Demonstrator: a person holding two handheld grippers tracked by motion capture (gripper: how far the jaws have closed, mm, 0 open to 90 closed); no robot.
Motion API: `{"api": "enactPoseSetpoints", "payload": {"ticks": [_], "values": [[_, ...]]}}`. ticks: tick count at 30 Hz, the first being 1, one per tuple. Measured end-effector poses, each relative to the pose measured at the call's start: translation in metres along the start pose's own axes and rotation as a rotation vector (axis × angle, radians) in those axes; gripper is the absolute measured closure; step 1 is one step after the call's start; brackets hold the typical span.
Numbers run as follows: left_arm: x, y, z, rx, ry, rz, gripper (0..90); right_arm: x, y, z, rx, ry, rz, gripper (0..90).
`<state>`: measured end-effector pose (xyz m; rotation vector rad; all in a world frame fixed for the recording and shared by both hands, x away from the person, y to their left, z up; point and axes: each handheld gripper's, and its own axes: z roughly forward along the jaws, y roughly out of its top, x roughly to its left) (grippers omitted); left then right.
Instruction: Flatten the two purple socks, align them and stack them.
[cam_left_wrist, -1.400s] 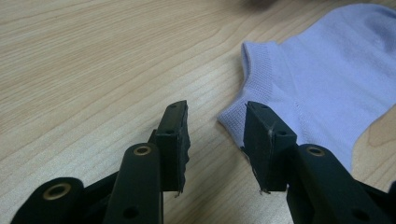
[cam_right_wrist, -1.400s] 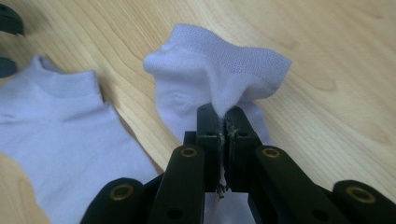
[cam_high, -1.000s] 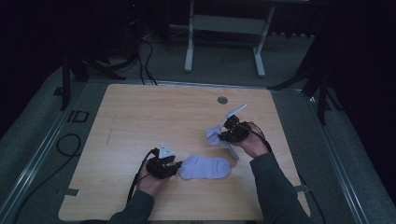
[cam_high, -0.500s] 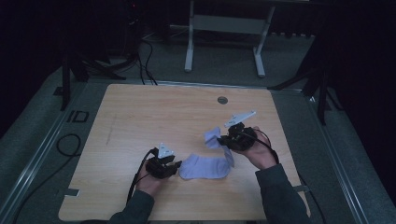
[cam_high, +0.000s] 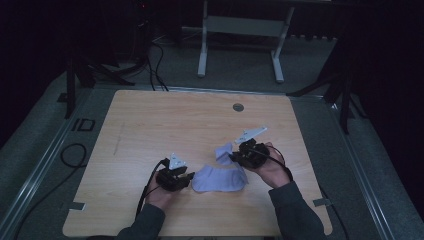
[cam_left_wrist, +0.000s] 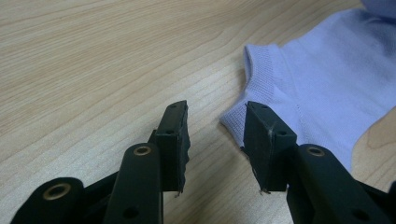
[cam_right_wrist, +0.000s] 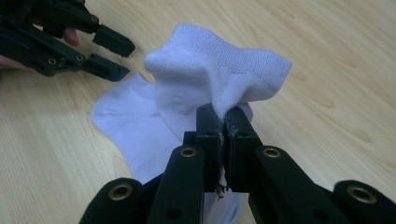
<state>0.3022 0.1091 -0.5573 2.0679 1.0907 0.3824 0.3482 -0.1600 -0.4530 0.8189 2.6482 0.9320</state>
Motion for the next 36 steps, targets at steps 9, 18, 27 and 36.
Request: {"api": "enactPoseSetpoints", "payload": {"ticks": [9,18,27,36], "values": [[-0.001,0.001,-0.002,-0.007,0.003,0.005,60.5,0.01,-0.011,0.026,-0.002,0.045,0.035,85.9],[-0.009,0.007,-0.011,-0.031,-0.039,0.028,62.7,0.016,-0.018,0.041,0.004,0.072,0.042,86.0],[-0.024,0.013,-0.01,-0.047,-0.098,0.058,69.8,0.022,-0.019,0.051,0.017,0.093,0.029,86.0],[-0.034,0.019,-0.002,-0.048,-0.126,0.096,77.1,0.028,-0.018,0.056,0.032,0.105,0.004,86.1]]}}
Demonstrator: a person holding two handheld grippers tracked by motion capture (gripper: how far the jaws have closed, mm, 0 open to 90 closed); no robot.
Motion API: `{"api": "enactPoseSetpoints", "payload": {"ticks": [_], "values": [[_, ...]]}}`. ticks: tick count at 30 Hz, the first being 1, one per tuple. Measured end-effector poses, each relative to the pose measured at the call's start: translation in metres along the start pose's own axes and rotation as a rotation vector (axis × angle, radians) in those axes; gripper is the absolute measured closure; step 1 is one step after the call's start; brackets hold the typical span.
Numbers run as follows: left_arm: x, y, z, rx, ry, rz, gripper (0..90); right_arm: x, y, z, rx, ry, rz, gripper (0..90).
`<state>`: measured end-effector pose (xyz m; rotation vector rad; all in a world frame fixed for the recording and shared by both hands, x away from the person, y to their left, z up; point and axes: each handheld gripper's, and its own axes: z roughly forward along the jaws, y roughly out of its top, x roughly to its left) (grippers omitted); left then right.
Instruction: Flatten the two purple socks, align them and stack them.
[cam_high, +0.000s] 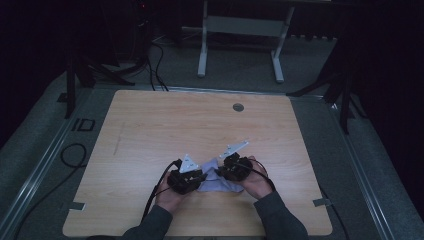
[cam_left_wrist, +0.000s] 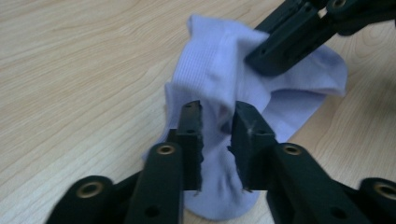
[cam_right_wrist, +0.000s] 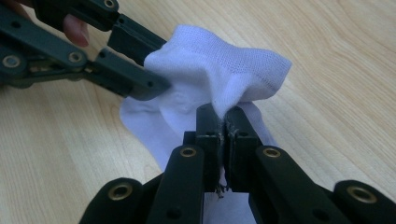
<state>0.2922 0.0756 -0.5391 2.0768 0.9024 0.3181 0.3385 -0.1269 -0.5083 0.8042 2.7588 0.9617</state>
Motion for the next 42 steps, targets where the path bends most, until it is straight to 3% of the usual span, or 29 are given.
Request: {"api": "enactPoseSetpoints", "payload": {"ticks": [3,5,8,13,17,18,22,23,24,30,34,38,42], "values": [[-0.004,0.003,0.001,0.001,0.003,0.019,87.1,0.002,0.0,0.001,0.006,0.001,-0.014,86.0],[-0.003,0.003,0.001,0.0,0.0,0.018,88.4,0.003,0.0,0.0,0.01,-0.002,-0.016,84.7],[-0.002,0.003,0.0,-0.004,0.005,0.015,88.8,0.002,0.0,-0.003,-0.012,0.017,-0.003,72.9],[-0.001,0.002,0.001,-0.003,0.014,0.002,88.8,0.001,0.002,-0.019,-0.077,0.018,0.023,63.1],[0.001,0.001,0.001,0.004,0.02,0.001,88.7,-0.002,0.001,-0.032,-0.11,-0.011,0.04,59.1],[0.002,0.001,0.0,0.001,0.02,-0.001,88.8,-0.006,-0.005,-0.038,-0.095,-0.063,0.057,58.8],[0.002,0.0,-0.002,0.004,0.019,-0.001,88.8,-0.019,-0.023,-0.039,-0.055,-0.134,0.126,61.2],[0.002,0.0,-0.002,0.004,0.019,-0.001,88.7,-0.019,-0.023,-0.039,-0.055,-0.134,0.126,61.2],[0.003,0.0,-0.003,0.009,0.018,0.0,88.8,-0.025,-0.035,-0.037,-0.038,-0.174,0.165,62.5],[0.004,-0.003,-0.004,0.01,0.021,-0.008,88.7,-0.031,-0.059,-0.026,-0.004,-0.172,0.242,65.1],[0.005,-0.003,-0.005,0.01,0.021,-0.012,88.7,-0.034,-0.064,-0.019,-0.005,-0.189,0.271,71.9],[0.004,-0.004,-0.005,0.013,0.019,-0.009,88.7,-0.035,-0.065,-0.017,0.004,-0.193,0.268,82.3],[0.003,-0.004,-0.006,0.014,0.015,-0.004,88.7,-0.034,-0.065,-0.017,-0.01,-0.209,0.261,86.8]]}}
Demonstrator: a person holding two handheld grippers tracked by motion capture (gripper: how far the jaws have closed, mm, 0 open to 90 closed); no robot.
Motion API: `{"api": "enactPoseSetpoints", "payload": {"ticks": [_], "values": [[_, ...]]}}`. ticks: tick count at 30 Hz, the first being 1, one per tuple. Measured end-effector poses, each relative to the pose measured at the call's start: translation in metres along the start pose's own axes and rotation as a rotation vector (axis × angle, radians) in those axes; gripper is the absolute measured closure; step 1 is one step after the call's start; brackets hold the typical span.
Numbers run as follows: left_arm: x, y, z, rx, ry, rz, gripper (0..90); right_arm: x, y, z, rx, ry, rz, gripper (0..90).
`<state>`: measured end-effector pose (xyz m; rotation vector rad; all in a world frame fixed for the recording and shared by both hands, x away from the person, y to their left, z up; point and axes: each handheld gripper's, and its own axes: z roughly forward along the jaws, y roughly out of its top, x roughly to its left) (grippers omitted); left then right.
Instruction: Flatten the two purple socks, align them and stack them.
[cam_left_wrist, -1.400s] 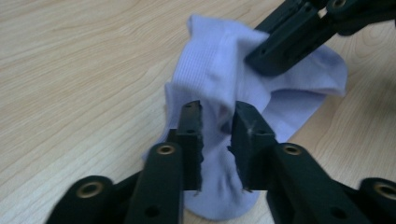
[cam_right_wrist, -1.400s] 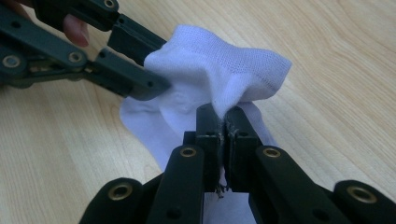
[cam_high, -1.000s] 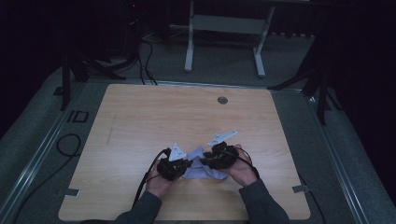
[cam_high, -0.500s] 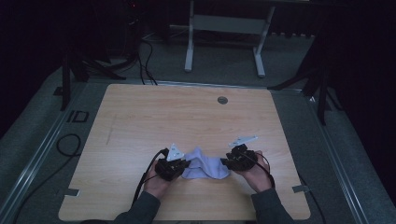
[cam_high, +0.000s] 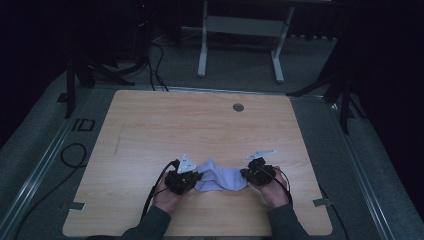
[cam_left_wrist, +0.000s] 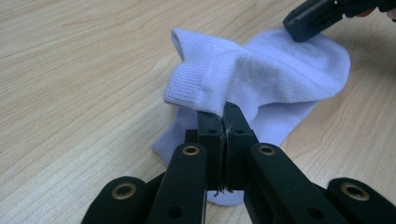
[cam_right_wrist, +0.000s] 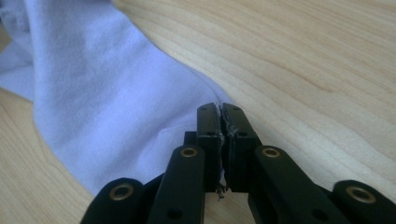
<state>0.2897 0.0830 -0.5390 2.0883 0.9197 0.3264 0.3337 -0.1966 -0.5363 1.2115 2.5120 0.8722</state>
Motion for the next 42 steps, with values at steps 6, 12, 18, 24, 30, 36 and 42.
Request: {"api": "enactPoseSetpoints", "payload": {"ticks": [6,12,18,24,30,36,42], "values": [[0.0,-0.002,-0.002,0.009,-0.003,0.001,88.7,-0.002,-0.001,0.0,-0.006,0.001,0.012,86.9],[0.002,-0.006,-0.006,0.015,0.0,-0.013,88.6,-0.004,-0.003,0.004,-0.001,0.01,0.025,86.6],[0.003,-0.01,-0.009,0.019,-0.007,-0.023,88.5,-0.004,-0.004,0.005,0.003,0.013,0.036,86.4],[0.002,-0.015,-0.01,0.038,-0.013,-0.029,88.4,-0.005,-0.005,0.006,0.003,0.014,0.048,86.4],[0.003,-0.018,-0.008,0.054,-0.017,-0.037,88.3,-0.005,-0.006,0.005,-0.005,0.012,0.058,86.2],[0.004,-0.022,-0.003,0.106,-0.011,-0.043,88.4,-0.005,-0.007,0.002,-0.023,0.01,0.064,86.4],[0.003,-0.023,-0.001,0.128,-0.007,-0.041,87.8,-0.006,-0.007,0.001,-0.036,0.008,0.071,86.6]]}}
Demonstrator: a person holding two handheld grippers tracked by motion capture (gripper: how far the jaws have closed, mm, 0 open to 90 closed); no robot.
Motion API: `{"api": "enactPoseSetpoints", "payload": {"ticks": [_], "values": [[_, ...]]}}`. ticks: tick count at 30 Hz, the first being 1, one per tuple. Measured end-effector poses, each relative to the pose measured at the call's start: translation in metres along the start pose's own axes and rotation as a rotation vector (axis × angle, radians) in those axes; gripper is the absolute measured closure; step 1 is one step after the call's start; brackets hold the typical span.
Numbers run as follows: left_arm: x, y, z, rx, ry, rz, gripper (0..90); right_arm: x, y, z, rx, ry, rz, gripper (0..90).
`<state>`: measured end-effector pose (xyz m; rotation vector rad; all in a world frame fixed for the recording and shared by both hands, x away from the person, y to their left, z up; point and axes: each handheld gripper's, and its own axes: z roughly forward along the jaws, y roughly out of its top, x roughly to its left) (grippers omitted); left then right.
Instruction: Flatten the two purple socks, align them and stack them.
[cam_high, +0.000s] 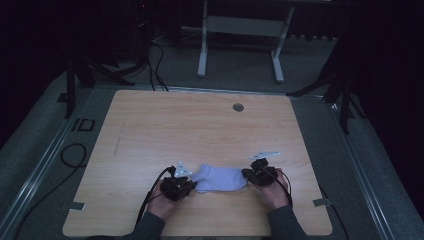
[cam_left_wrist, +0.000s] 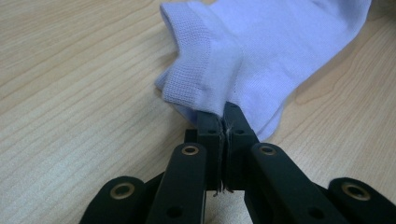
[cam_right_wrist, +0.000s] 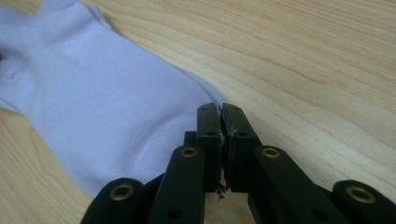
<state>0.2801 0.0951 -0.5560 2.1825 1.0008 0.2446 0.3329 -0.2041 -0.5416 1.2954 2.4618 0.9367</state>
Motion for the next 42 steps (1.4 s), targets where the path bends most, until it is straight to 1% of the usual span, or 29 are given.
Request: {"api": "enactPoseSetpoints", "payload": {"ticks": [1,3,5,6,8,10,11,12,13,14,19,23,24,27,29,30,33,34,37,40,42], "values": [[0.0,0.0,0.001,0.01,0.002,0.004,87.2,-0.001,0.0,0.0,-0.005,0.0,0.005,86.4],[0.0,-0.001,0.001,0.01,0.004,0.004,84.1,-0.001,0.0,0.0,-0.003,-0.001,0.008,86.0],[0.001,-0.001,-0.001,0.009,0.015,-0.003,77.1,-0.002,-0.001,0.002,0.006,0.009,0.012,78.8],[0.002,-0.001,-0.001,0.008,0.017,-0.009,71.8,-0.003,-0.002,0.002,0.01,0.024,0.012,71.4],[0.005,0.0,-0.003,-0.006,0.021,-0.027,64.7,-0.003,-0.002,0.002,0.003,0.04,0.015,63.1],[0.007,0.0,-0.004,-0.013,0.03,-0.036,59.5,-0.003,-0.001,0.002,-0.004,0.053,0.011,57.1],[0.009,0.0,-0.005,-0.023,0.037,-0.045,58.2,-0.002,-0.001,0.002,-0.004,0.058,0.013,55.5],[0.01,0.0,-0.005,-0.025,0.038,-0.048,56.0,-0.002,-0.001,0.001,-0.01,0.061,0.009,53.7],[0.01,0.0,-0.005,-0.025,0.038,-0.048,54.7,-0.002,-0.001,0.001,-0.01,0.061,0.009,53.7],[0.013,0.0,-0.006,-0.033,0.038,-0.057,53.1,-0.002,0.0,-0.001,-0.019,0.062,0.004,51.8],[0.016,0.0,-0.008,-0.041,0.039,-0.063,50.3,-0.003,0.0,-0.003,-0.03,0.058,0.011,50.1],[0.022,0.0,-0.012,-0.055,0.056,-0.07,50.1,-0.005,0.0,-0.005,-0.042,0.054,0.014,49.5],[0.022,0.0,-0.012,-0.062,0.057,-0.08,50.1,-0.005,0.0,-0.006,-0.046,0.056,0.021,49.1],[0.027,0.0,-0.012,-0.068,0.066,-0.091,50.1,-0.007,-0.001,-0.007,-0.053,0.07,0.031,49.0],[0.029,0.0,-0.012,-0.071,0.07,-0.096,50.2,-0.008,-0.001,-0.008,-0.057,0.07,0.033,49.0],[0.031,0.0,-0.012,-0.07,0.074,-0.103,50.2,-0.008,-0.001,-0.009,-0.057,0.066,0.031,49.0],[0.035,0.0,-0.013,-0.079,0.092,-0.114,50.2,-0.011,-0.002,-0.009,-0.057,0.061,0.039,49.0],[0.036,0.0,-0.013,-0.077,0.103,-0.111,50.3,-0.012,-0.003,-0.01,-0.057,0.058,0.039,49.0],[0.041,-0.001,-0.011,-0.079,0.135,-0.121,50.2,-0.014,-0.004,-0.01,-0.057,0.053,0.042,49.0],[0.045,0.0,-0.009,-0.077,0.16,-0.121,50.3,-0.015,-0.004,-0.012,-0.061,0.051,0.045,49.0],[0.046,0.0,-0.008,-0.072,0.176,-0.117,50.3,-0.016,-0.004,-0.013,-0.063,0.039,0.044,49.0]]}}
